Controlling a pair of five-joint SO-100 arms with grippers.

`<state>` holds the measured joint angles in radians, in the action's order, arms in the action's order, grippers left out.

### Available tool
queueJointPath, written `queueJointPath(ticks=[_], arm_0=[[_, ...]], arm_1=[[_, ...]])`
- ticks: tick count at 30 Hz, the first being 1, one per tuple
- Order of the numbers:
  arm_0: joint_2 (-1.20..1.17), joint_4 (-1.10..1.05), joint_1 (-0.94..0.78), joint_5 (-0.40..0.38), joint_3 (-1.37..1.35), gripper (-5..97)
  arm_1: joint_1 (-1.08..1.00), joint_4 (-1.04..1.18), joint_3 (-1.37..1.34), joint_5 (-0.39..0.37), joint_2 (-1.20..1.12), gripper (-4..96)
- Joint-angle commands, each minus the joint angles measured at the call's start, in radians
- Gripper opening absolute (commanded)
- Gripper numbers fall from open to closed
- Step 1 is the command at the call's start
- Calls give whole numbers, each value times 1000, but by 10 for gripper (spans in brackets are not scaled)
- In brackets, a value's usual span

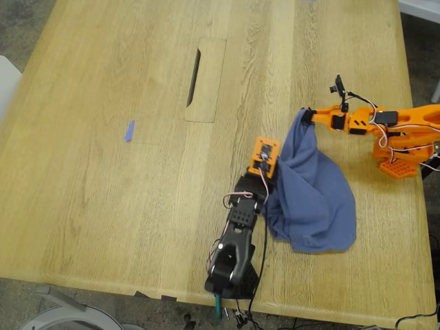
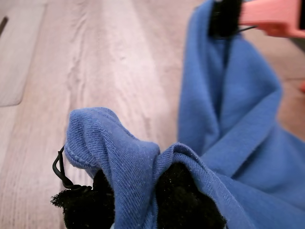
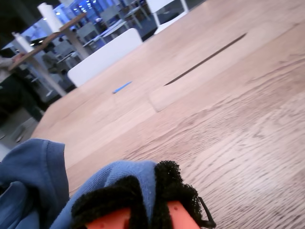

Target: Fold a T-shirt

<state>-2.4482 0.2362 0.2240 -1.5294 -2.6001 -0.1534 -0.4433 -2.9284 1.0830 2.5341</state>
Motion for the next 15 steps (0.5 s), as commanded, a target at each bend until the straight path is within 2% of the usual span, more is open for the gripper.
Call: queueJointPath(ticks=[1, 9, 15], arm_0=[[156, -184, -107, 5, 120, -2], [523, -387, -265, 6, 405, -2], [718, -471, -360, 6, 601, -2]], arm_1=[[-49, -135, 110, 17, -150, 0], [-133, -365, 399, 34, -595, 0], [-161, -446, 537, 32, -807, 0]])
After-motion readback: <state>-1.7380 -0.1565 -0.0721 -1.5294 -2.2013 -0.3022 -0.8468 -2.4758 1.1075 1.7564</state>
